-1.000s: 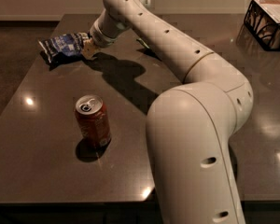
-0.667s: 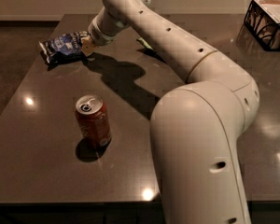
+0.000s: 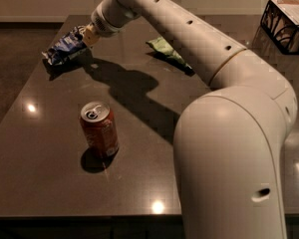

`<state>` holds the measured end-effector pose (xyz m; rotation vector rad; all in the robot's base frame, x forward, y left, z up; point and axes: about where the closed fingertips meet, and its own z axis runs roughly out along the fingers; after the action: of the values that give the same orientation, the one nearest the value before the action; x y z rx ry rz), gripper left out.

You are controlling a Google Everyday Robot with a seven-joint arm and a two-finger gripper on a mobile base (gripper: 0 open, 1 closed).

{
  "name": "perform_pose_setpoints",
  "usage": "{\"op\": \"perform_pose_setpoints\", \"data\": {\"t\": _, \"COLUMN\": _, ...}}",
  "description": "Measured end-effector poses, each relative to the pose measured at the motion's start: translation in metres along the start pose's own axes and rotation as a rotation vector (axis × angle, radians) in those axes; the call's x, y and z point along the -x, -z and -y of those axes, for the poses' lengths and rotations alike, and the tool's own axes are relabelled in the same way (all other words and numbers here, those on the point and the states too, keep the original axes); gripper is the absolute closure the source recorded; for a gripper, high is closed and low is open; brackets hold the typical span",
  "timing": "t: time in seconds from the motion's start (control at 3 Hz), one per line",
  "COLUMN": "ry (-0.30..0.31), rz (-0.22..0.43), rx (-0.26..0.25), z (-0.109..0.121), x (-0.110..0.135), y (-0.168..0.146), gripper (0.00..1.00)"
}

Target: Pick blue chip bag

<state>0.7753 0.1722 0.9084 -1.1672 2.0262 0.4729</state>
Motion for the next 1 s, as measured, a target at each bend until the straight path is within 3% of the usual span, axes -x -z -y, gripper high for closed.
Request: {"op": "perform_pose_setpoints", "data": {"t": 1.0, "ry": 0.035, "rz": 0.152, "rx": 0.009, "z": -0.01, "x": 0.039, "y": 0.073, "gripper": 1.0}}
